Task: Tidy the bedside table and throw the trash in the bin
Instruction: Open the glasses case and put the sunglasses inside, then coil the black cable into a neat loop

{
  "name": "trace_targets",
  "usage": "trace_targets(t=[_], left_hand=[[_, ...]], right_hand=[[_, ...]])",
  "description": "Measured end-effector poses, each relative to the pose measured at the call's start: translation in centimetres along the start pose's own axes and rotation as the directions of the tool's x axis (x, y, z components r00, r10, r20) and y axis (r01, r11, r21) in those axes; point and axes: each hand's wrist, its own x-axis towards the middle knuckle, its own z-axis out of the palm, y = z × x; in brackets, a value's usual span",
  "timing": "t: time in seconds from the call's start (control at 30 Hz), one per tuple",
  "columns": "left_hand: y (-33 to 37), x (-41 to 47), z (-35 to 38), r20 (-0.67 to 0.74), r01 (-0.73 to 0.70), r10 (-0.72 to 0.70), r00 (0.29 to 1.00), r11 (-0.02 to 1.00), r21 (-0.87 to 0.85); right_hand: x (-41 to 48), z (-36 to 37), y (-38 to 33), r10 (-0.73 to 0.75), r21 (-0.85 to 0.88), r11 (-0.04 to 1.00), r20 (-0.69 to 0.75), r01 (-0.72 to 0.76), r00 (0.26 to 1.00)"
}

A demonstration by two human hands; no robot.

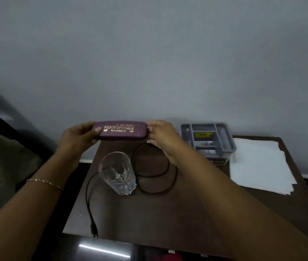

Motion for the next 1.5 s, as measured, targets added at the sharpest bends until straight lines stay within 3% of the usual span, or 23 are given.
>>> trace_targets(t=[0.13,0.37,0.63,0.93,1.13,1.27,1.4,1.5], left_hand=[[-5.6,0.6,-1.0,-0.058,0.105,-0.109,0.992,0.992,-0.069],[-8.6,1.7,0.7,-0.131,0.125,-0.144,0.981,0.982,-0.144],[-8.5,2.5,2.0,0.013,0.101,-0.101,0.995,0.995,-0.022],[-7.4,1.0,1.8,0.137,0.077,-0.085,0.987,0.995,0.061],[-8.3,-4.2,-2.0,0.002,0.055,-0.055,0.998,0.997,0.055],[-8.8,-10.5,-3.1,-0.134,-0.054,0.059,0.989,0.998,0.037],[-9.2,-12.1,-0.7,-0.112,-0.178,0.179,0.977,0.984,0.015],[-9.1,-11.7,1.5,-0.031,-0.219,0.221,0.975,0.975,0.043]], right_hand=[[3.2,2.2,2.6,0.053,-0.14,0.99,0.132,-0.034,0.99],[7.1,2.1,5.3,0.003,-0.43,0.9,0.152,0.063,0.988],[3.1,0.5,7.2,-0.145,-0.635,0.757,0.067,0.154,0.987],[-0.6,-0.7,8.6,-0.178,-0.631,0.758,0.039,0.163,0.983],[-4.1,-2.5,8.1,-0.334,-0.609,0.732,0.069,0.305,0.94],[-9.0,-3.7,9.6,-0.317,-0.585,0.753,0.081,0.303,0.945],[-12.0,-3.3,11.6,-0.298,-0.669,0.656,0.197,0.35,0.934],[-12.8,-2.6,13.1,-0.283,-0.827,0.41,0.285,0.385,0.916]])
